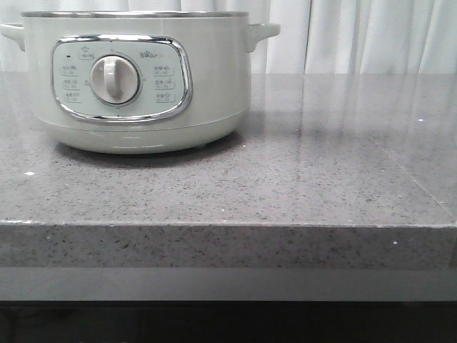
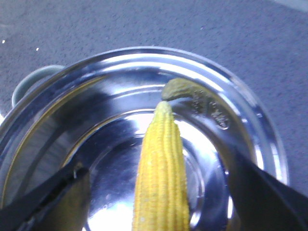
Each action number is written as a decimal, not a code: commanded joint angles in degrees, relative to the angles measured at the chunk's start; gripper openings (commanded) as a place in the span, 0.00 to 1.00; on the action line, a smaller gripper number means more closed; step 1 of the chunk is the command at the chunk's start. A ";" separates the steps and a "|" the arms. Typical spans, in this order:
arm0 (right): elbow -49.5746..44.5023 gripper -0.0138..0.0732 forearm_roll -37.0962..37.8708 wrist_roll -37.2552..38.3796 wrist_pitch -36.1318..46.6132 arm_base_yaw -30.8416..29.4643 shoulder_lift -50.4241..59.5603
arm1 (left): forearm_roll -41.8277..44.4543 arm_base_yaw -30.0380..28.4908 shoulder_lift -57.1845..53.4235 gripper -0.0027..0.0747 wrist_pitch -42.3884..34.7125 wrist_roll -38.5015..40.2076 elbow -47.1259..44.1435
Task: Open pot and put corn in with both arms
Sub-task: 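Carry the corn cob over the open pot with the right gripper, then open the right gripper to drop the corn into the pot, then lower the glass lid back onto the pot with the left gripper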
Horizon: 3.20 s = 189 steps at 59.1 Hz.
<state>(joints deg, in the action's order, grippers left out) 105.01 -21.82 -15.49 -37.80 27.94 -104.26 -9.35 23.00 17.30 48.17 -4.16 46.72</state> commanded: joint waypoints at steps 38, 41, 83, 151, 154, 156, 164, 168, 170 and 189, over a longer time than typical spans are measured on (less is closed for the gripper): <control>-23.94 0.85 9.09 -0.50 12.12 -8.46 34.22 | -1.48 0.18 0.50 0.18 -9.04 -0.17 1.97; -28.49 0.85 9.09 -0.50 14.22 -8.46 37.38 | -1.48 0.18 0.50 0.18 -9.04 -0.17 1.97; -71.76 0.70 9.09 -0.50 21.71 -8.46 82.62 | -1.48 0.18 0.50 0.18 -9.04 -0.17 1.97; -75.10 0.08 9.09 -0.50 20.56 -8.46 89.06 | -1.48 0.18 44.54 0.18 -10.48 -4.74 30.95; -75.10 0.08 9.09 -0.50 20.56 -8.46 89.06 | -1.48 0.18 48.21 0.18 -10.48 -4.74 34.03; -75.10 0.08 9.09 -0.50 20.56 -8.46 89.06 | -1.48 0.18 50.68 0.18 -10.75 -4.74 36.20; -75.10 0.08 9.09 -0.50 20.56 -8.46 89.06 | -1.48 0.18 58.85 0.18 -12.47 -4.87 42.92; -75.10 0.08 9.09 -0.50 20.56 -8.46 89.06 | -1.48 0.18 62.54 0.18 -14.29 -4.87 45.39; -75.10 0.08 9.09 -0.50 20.56 -8.46 89.06 | -1.48 0.18 63.71 0.18 -15.05 -4.87 46.00; -75.10 0.08 9.09 -0.50 20.56 -8.46 89.06 | -1.60 0.44 71.29 0.19 -19.75 -4.87 48.23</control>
<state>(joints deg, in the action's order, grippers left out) 28.35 -12.79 -15.70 -21.67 19.79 -14.72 -9.44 23.00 90.91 37.17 -9.02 92.03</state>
